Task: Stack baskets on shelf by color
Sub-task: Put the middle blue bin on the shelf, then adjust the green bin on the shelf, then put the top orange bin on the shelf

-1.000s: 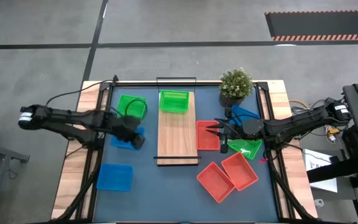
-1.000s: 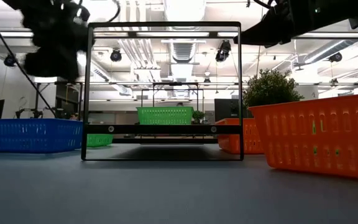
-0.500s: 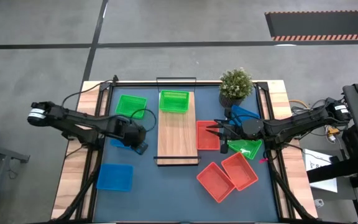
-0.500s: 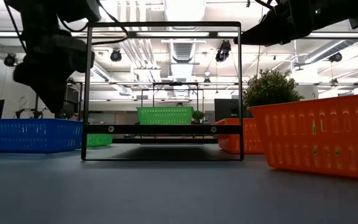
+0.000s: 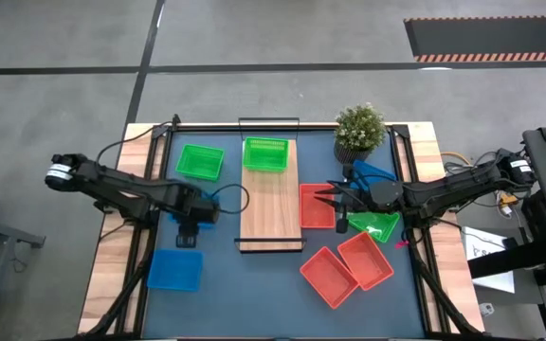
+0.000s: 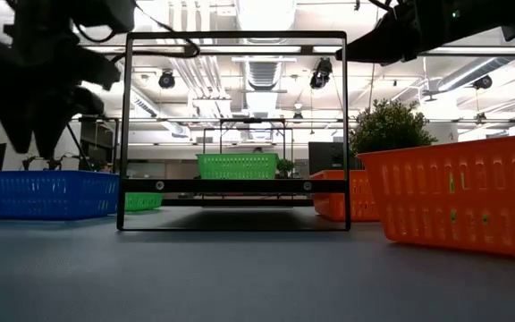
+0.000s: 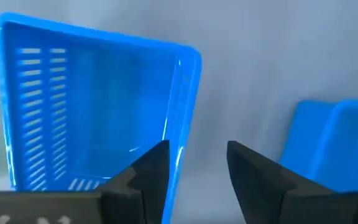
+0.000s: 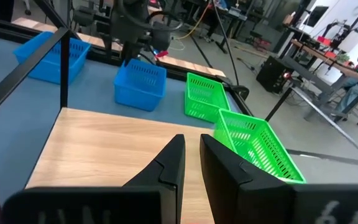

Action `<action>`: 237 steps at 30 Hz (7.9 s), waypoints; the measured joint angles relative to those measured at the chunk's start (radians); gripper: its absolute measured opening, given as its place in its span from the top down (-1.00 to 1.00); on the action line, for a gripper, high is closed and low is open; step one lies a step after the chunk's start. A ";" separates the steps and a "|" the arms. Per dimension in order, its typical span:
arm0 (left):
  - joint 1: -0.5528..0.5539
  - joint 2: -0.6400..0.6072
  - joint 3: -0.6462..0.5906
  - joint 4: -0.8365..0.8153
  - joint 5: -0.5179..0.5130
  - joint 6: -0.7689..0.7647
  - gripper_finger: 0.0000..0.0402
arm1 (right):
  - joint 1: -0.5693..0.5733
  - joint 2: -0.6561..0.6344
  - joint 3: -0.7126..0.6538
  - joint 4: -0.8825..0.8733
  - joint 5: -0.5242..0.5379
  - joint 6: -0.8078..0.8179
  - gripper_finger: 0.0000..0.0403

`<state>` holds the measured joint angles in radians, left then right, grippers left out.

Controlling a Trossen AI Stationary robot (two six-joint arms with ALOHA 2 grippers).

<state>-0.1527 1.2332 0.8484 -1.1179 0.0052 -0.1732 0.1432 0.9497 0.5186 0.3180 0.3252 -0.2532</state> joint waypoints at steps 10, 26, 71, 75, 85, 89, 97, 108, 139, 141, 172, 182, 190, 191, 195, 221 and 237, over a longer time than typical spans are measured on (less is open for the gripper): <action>-0.005 -0.001 -0.090 0.050 -0.065 0.023 0.35 | 0.000 0.000 0.000 -0.029 0.000 0.034 0.79; -0.006 0.004 -0.085 0.048 -0.068 -0.005 0.98 | 0.000 0.000 0.000 -0.027 -0.001 0.034 0.79; 0.068 0.349 0.422 0.323 -0.242 0.105 0.89 | 0.000 0.000 0.006 -0.025 0.000 -0.003 0.79; 0.074 0.349 0.420 0.366 -0.267 0.142 0.74 | 0.000 0.000 0.008 -0.027 0.000 -0.002 0.79; 0.082 0.320 0.457 0.351 -0.248 0.206 0.44 | 0.000 0.000 0.008 -0.030 0.000 -0.001 0.79; 0.077 0.270 0.523 0.072 -0.247 0.202 0.48 | 0.000 0.000 0.008 -0.030 0.000 -0.006 0.79; 0.138 0.169 0.334 -0.006 -0.285 0.177 0.93 | 0.000 0.000 0.008 -0.030 0.000 -0.018 0.79; 0.160 0.203 0.146 0.304 -0.244 0.127 0.95 | 0.000 0.000 0.009 -0.030 0.001 -0.020 0.79; 0.298 0.145 0.157 0.468 -0.566 0.409 0.95 | 0.000 0.000 0.009 -0.036 0.016 -0.018 0.79; 0.346 0.155 0.154 0.492 -0.564 0.423 0.95 | 0.000 0.000 0.009 -0.036 0.016 -0.017 0.79; 0.466 0.225 0.056 0.799 -0.402 0.441 0.95 | 0.000 0.000 0.009 -0.052 0.043 -0.019 0.79; 0.464 0.206 0.056 0.804 -0.373 0.412 0.95 | 0.000 0.000 0.009 -0.053 0.043 -0.019 0.79; 0.406 0.107 0.041 0.802 -0.393 0.299 0.95 | 0.000 0.000 0.009 -0.054 0.043 -0.014 0.79; 0.385 0.086 0.032 0.819 -0.395 0.295 0.95 | 0.000 0.000 0.009 -0.054 0.043 -0.006 0.79; 0.283 -0.012 -0.017 0.866 -0.425 0.283 0.95 | 0.000 0.000 0.009 -0.055 0.043 0.016 0.79; 0.094 -0.253 -0.334 1.348 -0.433 0.347 0.95 | 0.074 0.000 0.153 -0.322 -0.009 0.368 0.79; 0.094 -0.254 -0.326 1.414 -0.432 0.507 0.95 | 0.110 0.193 0.545 -1.246 -0.067 1.207 0.80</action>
<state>-0.0586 0.9791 0.5220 0.2964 -0.4267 0.3342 0.2528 1.1429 1.0632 -0.9281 0.2582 0.9541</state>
